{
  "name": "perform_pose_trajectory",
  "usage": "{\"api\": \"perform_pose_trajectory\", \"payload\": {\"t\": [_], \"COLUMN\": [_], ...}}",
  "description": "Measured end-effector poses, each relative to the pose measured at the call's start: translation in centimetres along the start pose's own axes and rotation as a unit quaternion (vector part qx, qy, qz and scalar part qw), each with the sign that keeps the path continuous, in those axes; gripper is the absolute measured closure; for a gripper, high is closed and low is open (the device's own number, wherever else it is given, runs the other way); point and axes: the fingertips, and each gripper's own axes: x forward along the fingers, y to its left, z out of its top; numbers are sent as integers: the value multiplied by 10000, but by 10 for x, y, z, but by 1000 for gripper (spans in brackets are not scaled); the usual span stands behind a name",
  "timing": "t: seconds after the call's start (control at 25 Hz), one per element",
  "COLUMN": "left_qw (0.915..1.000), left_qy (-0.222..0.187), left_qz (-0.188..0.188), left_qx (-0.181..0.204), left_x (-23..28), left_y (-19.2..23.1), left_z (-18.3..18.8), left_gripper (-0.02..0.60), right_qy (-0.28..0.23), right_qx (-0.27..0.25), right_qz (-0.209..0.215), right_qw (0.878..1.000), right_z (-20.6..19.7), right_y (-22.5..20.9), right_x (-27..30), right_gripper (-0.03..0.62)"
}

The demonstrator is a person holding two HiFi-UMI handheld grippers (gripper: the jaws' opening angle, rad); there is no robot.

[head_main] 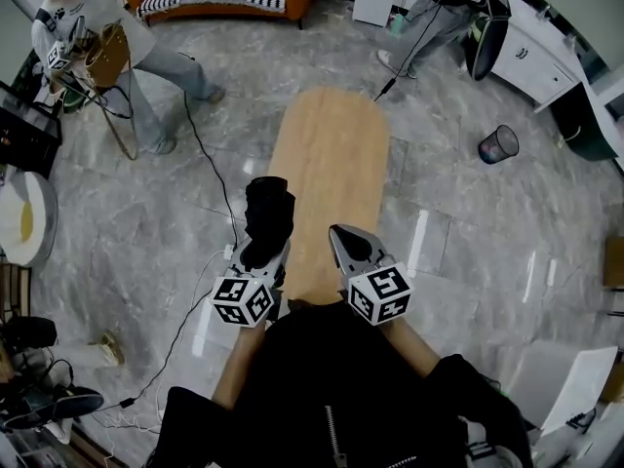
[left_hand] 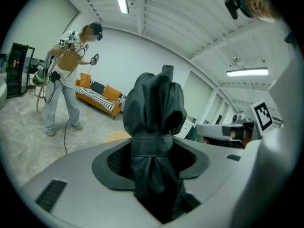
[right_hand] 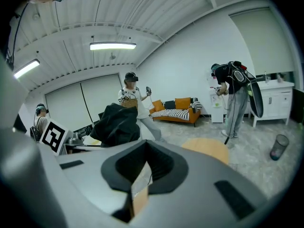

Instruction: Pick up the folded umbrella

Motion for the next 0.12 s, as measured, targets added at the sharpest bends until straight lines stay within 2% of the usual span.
{"api": "perform_pose_trajectory", "payload": {"t": [0.12], "left_qw": [10000], "left_qy": [23], "left_qz": [-30], "left_qx": [-21], "left_x": [2], "left_y": [2], "left_z": [0], "left_gripper": [356], "right_qy": [26], "right_qx": [-9], "right_qz": [-2], "right_qw": [10000], "right_z": [-1], "right_y": [1], "right_x": [3], "right_gripper": [585]}}
